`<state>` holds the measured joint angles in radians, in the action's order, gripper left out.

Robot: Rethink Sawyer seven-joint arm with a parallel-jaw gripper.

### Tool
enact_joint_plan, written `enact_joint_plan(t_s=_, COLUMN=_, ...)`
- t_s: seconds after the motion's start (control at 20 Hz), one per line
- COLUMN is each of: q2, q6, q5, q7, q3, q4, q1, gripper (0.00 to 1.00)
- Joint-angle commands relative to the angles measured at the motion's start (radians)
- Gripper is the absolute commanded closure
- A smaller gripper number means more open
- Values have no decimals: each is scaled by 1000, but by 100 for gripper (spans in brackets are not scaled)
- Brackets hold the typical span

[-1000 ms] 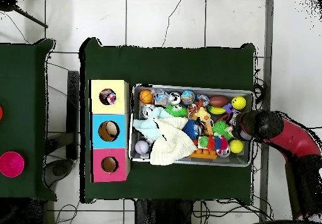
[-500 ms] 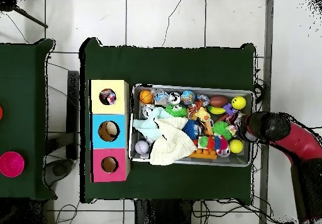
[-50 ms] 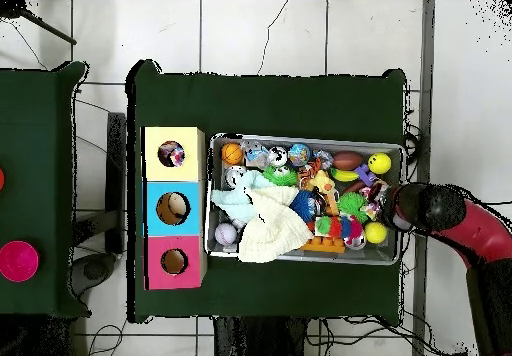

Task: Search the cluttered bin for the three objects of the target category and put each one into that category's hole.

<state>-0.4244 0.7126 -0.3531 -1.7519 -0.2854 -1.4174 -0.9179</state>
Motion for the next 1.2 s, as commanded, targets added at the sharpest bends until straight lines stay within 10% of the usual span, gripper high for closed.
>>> enact_joint_plan(t_s=0.05, q2=-34, q6=-90, q5=-32, q7=-16, q3=-18, q4=-115, q1=18, gripper=100)
enact_joint_plan(t_s=0.7, q2=-403, q6=29, q5=119, q7=-233, q3=133, q4=-403, q1=186, gripper=100)
enact_joint_plan(t_s=1.2, q2=-142, q6=-139, q5=69, q7=-50, q3=104, q4=-240, q1=114, gripper=100)
